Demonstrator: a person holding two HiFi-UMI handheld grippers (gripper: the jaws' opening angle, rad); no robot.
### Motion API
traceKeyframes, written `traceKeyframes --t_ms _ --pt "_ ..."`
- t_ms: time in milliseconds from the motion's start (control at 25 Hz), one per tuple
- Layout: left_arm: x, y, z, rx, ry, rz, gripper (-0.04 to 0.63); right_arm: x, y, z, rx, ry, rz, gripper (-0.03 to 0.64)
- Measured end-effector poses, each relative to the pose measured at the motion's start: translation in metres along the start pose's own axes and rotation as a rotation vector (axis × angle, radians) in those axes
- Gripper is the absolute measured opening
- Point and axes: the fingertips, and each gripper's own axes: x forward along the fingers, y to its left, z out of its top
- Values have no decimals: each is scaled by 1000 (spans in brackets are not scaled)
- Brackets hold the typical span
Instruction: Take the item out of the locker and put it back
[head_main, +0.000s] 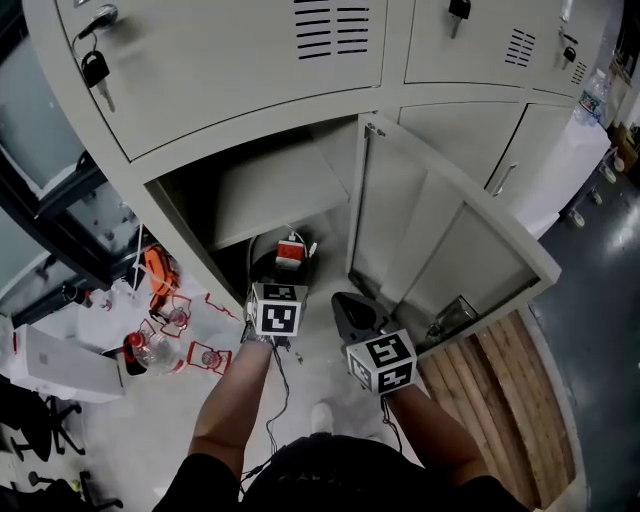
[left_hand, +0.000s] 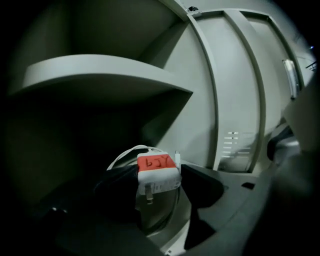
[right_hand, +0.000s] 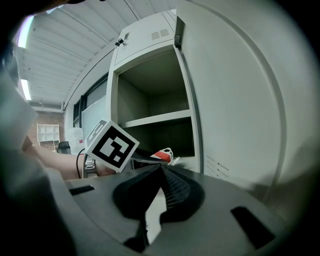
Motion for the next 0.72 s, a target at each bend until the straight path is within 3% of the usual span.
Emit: traceKeyframes --t_ms 320,720 --pt "33 6 -17 -10 65 -16 268 11 -8 -11 21 18 -19 -3" --pt "49 12 -20 9 73 -12 268 21 -19 -17 38 28 -37 -3"
